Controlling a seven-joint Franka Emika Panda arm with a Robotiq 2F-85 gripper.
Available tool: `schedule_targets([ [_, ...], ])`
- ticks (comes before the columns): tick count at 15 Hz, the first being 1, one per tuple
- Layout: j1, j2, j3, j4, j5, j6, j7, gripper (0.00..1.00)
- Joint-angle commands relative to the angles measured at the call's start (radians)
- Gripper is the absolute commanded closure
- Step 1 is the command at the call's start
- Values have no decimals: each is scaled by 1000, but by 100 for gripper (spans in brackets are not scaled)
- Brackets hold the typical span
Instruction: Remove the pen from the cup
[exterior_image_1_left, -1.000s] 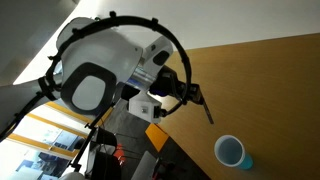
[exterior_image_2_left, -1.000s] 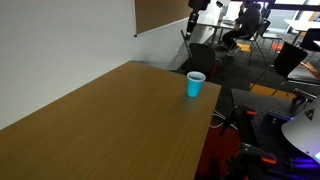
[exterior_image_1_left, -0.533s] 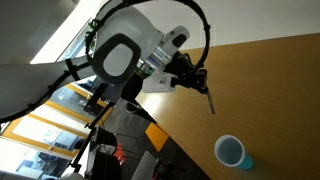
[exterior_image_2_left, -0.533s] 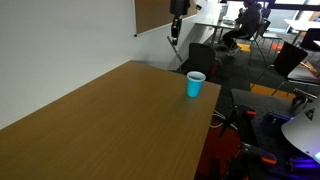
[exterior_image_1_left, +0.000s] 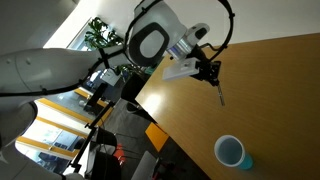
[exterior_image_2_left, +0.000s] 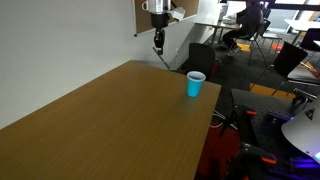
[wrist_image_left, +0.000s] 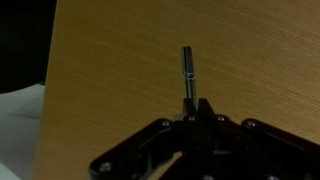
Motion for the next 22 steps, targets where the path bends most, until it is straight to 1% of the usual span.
schedule_targets([
  [1, -15, 132, 32, 161, 7, -89, 24, 98],
  [5, -23, 238, 57, 268, 2, -130, 11, 98],
  [6, -21, 182, 55, 182, -11, -72, 7, 98],
  [7, -22, 201, 58, 195, -12, -71, 7, 91],
  [13, -25, 204, 59, 195, -12, -71, 7, 91],
  [14, -25, 204, 59, 195, -12, -71, 7, 98],
  [17, -16, 212, 67, 220, -10, -71, 20, 98],
  [22, 4, 248, 76, 279, -28, -125, 40, 98],
])
